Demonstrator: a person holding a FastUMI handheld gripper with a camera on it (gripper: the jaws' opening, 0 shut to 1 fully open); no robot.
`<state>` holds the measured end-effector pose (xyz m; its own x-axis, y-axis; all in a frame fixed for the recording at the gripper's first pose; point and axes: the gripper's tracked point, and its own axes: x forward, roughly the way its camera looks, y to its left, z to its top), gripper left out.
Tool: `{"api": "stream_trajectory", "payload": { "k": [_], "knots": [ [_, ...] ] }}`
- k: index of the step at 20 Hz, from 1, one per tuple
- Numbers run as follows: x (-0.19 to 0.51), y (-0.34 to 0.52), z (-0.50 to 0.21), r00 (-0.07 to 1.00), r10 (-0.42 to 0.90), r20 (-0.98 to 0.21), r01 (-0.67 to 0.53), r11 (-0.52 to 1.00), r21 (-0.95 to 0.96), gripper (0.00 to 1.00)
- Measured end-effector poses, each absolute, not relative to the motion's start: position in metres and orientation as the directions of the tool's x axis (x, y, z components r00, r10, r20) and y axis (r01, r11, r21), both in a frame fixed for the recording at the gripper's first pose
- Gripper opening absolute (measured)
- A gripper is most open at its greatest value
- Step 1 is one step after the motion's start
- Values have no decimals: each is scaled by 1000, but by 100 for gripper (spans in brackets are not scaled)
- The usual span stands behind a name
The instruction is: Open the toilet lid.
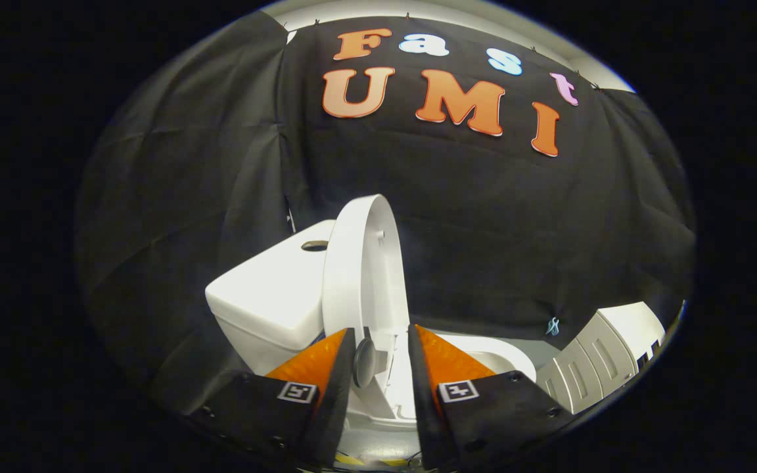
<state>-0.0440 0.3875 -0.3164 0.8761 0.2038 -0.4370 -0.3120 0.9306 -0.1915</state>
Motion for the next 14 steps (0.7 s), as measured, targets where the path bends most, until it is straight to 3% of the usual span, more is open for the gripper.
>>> {"api": "stream_trajectory", "payload": {
  "k": [4,8,14],
  "knots": [
    [-39,372,-276,898,223,-379,-296,944,-147,100],
    [-33,349,-222,914,249,-320,-278,959,-47,99],
    [-18,273,-156,954,173,-245,-189,981,-42,98]
  ]
}}
